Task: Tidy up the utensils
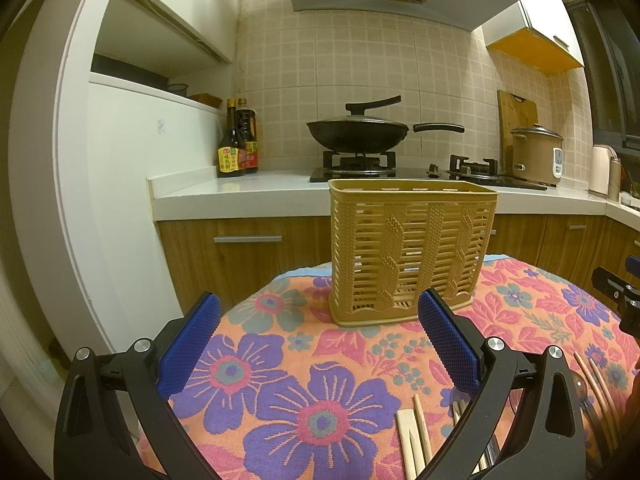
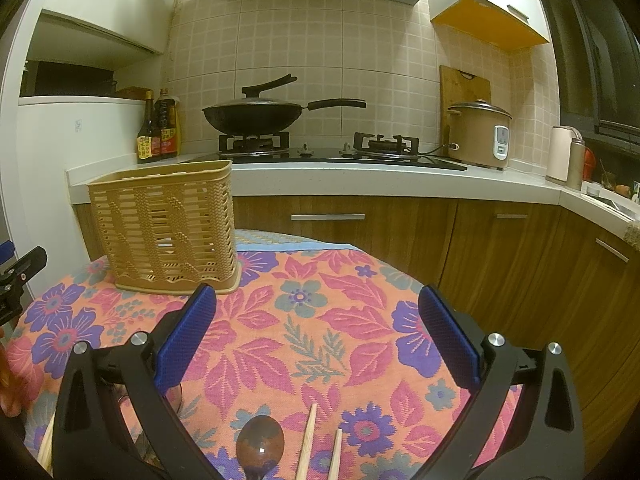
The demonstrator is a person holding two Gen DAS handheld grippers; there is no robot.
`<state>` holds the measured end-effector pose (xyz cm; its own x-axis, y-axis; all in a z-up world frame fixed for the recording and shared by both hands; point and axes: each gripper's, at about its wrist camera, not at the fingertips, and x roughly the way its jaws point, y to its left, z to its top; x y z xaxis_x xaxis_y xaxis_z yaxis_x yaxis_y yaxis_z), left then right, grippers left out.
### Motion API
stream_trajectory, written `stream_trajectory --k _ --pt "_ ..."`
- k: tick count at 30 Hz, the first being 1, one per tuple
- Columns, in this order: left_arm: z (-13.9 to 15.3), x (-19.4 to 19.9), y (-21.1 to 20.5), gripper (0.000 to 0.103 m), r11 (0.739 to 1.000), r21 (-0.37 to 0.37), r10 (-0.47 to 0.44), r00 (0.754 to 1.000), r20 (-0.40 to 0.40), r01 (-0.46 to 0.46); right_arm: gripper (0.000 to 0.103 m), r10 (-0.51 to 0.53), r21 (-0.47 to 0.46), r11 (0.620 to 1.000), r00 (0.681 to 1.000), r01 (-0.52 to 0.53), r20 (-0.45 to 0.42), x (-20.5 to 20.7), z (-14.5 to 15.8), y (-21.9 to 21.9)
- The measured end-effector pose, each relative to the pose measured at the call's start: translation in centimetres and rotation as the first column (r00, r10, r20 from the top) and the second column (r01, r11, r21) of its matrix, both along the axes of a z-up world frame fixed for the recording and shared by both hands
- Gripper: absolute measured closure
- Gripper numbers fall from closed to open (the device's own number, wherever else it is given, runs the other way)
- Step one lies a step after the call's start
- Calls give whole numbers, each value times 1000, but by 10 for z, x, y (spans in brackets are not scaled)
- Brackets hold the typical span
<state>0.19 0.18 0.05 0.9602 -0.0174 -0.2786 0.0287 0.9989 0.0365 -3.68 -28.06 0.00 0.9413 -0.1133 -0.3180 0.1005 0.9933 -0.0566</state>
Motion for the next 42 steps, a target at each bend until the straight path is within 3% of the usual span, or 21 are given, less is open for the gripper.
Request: stream_trajectory --k 20,25,30,42 --pt "-3 -2 -4 7 1000 -5 -10 1000 -8 10 7 -2 10 1000 1000 2 -7 1 -2 -2" --pt "-3 0 0 7 999 -37 -16 1000 -27 15 7 -78 24 997 996 79 -37 7 -3 -9" --pt "-2 1 0 7 999 -40 -18 999 -28 17 7 -67 56 996 996 71 -66 11 -6 -16" --pt "-2 3 3 7 999 -43 -11 999 -33 10 7 -31 26 999 996 33 -82 16 -6 -8"
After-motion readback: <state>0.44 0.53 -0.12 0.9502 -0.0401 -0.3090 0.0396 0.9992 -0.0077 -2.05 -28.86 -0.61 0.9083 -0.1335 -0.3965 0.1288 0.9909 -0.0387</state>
